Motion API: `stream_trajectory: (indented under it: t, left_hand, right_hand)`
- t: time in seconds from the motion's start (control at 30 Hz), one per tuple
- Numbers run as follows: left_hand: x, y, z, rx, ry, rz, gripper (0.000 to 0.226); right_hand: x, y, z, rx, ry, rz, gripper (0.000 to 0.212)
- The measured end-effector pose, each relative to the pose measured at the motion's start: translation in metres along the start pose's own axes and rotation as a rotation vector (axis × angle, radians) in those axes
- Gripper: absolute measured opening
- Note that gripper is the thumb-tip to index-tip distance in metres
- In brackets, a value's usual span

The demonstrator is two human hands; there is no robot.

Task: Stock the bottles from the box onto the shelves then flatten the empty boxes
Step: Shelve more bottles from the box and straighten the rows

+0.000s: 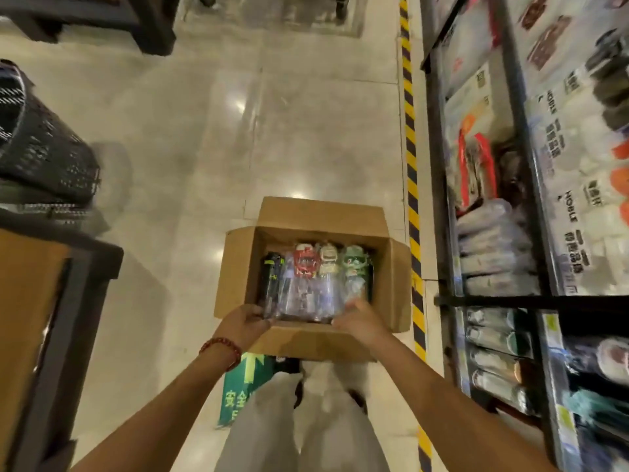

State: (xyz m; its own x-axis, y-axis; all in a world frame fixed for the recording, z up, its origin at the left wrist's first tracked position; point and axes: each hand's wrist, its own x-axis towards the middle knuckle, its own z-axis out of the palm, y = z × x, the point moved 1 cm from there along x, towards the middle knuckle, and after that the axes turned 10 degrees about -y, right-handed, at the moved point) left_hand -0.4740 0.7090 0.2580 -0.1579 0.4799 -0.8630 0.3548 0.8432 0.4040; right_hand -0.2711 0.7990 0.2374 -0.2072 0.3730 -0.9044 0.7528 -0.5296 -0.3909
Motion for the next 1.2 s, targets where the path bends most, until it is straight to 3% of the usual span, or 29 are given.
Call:
stream_trajectory:
  t: [0.1, 0.23, 0.6, 0.7, 0.8, 0.97, 1.13, 1.2]
  left_hand:
    - [0.053, -0.011, 0.002, 0.028, -0.056, -0.001, 0.022]
    - [0.120, -0.021, 0.016, 0.041, -0.088, -0.043, 0.034]
    - [0.317, -0.042, 0.088, -0.002, -0.132, -0.135, 0.058]
    - [0.366, -0.045, 0.107, -0.023, -0.077, -0.146, 0.071]
    - [0.403, -0.050, 0.128, -0.089, -0.014, -0.180, 0.078]
    - [0.451, -0.058, 0.153, -0.389, 0.071, -0.195, 0.078]
    - [0.466, -0.050, 0.172, -0.425, 0.175, -0.199, 0.086]
    - [0.465, -0.047, 0.173, -0.421, 0.143, -0.183, 0.072]
  right_hand:
    - [0.055, 0.010, 0.005, 0.001, 0.001, 0.032, 0.037]
    - [0.114, 0.023, 0.002, -0.046, 0.013, 0.055, 0.027]
    - [0.300, 0.095, -0.029, -0.148, 0.138, 0.160, 0.066]
    - [0.347, 0.112, -0.040, -0.205, 0.257, 0.192, 0.072]
    - [0.381, 0.130, -0.048, -0.256, 0.326, 0.243, 0.091]
    - [0.429, 0.155, -0.053, 0.034, 0.249, 0.151, 0.098]
    - [0.442, 0.163, -0.053, 0.143, 0.290, 0.078, 0.089]
    - [0.443, 0.163, -0.053, 0.179, 0.312, 0.065, 0.080]
